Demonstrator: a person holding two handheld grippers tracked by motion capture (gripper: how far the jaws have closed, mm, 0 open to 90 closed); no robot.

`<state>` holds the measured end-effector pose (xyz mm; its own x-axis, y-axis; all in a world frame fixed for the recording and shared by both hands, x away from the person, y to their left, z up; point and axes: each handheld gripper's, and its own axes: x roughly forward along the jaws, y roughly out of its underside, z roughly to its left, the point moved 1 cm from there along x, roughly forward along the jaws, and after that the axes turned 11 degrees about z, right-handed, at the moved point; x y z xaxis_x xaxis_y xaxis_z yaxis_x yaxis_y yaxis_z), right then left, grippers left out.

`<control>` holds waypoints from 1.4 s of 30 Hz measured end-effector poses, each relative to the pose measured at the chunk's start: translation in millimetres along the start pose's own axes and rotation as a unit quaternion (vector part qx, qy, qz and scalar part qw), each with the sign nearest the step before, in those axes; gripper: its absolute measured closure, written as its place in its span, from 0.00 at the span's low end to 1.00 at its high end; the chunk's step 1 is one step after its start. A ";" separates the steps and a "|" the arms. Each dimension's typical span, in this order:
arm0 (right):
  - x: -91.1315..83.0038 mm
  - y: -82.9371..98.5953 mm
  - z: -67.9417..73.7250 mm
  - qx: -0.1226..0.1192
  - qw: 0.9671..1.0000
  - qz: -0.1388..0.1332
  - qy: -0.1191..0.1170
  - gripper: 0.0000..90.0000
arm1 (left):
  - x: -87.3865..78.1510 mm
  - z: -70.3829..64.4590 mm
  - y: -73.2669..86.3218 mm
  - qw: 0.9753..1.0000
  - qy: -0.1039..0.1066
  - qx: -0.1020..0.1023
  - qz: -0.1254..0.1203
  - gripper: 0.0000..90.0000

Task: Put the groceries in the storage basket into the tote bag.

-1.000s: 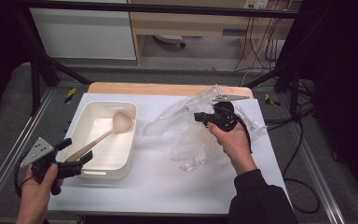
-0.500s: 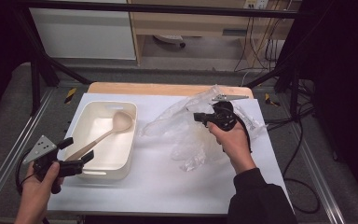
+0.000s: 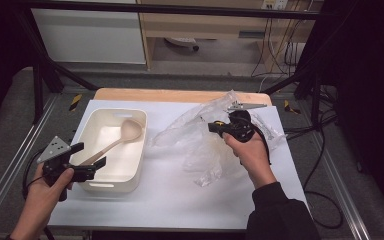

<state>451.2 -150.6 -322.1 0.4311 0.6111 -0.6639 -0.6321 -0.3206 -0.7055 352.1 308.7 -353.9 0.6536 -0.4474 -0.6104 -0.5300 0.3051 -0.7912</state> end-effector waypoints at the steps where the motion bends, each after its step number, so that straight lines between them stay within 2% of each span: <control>1: 0.3 0.8 0.5 0.001 1.000 0.001 -0.001 1.00 | 1.0 0.5 -1.9 1.000 0.002 0.000 0.005 0.05; 10: 2.8 4.1 1.8 -0.003 1.000 0.005 -0.002 1.00 | 9.8 8.1 -22.6 0.999 -0.011 0.004 0.050 0.08; 15: 5.6 5.4 2.6 -0.005 1.000 0.006 -0.003 1.00 | 22.9 15.9 -35.5 0.995 -0.006 0.013 0.097 0.13; 19: 6.1 6.7 3.8 -0.003 1.000 0.006 -0.006 1.00 | 30.8 23.2 -41.5 0.992 -0.012 0.022 0.125 0.16; 22: 5.7 7.5 2.6 -0.004 1.000 0.004 -0.004 1.00 | 34.9 29.8 -40.5 0.989 -0.013 0.020 0.146 0.20; 28: 2.9 8.2 1.4 -0.002 1.000 0.002 -0.004 1.00 | 29.5 38.9 -31.5 0.988 -0.018 0.004 0.154 0.32; 35: 2.4 9.4 0.8 0.002 1.000 0.002 -0.003 1.00 | 21.1 37.0 -21.8 0.985 -0.009 0.004 0.172 0.48; 40: 2.8 9.1 0.9 0.000 1.000 0.002 -0.003 1.00 | 15.7 35.0 -15.1 0.983 -0.009 0.003 0.184 0.53; 42: 2.5 9.0 0.8 0.000 1.000 0.002 -0.002 1.00 | 13.9 34.9 -12.9 0.983 -0.009 0.000 0.185 0.54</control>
<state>446.1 -151.4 -329.9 0.4256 0.6131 -0.6656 -0.6339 -0.3229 -0.7028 386.9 327.9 -353.5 0.4261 -0.2910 -0.8566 -0.7332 0.4437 -0.5154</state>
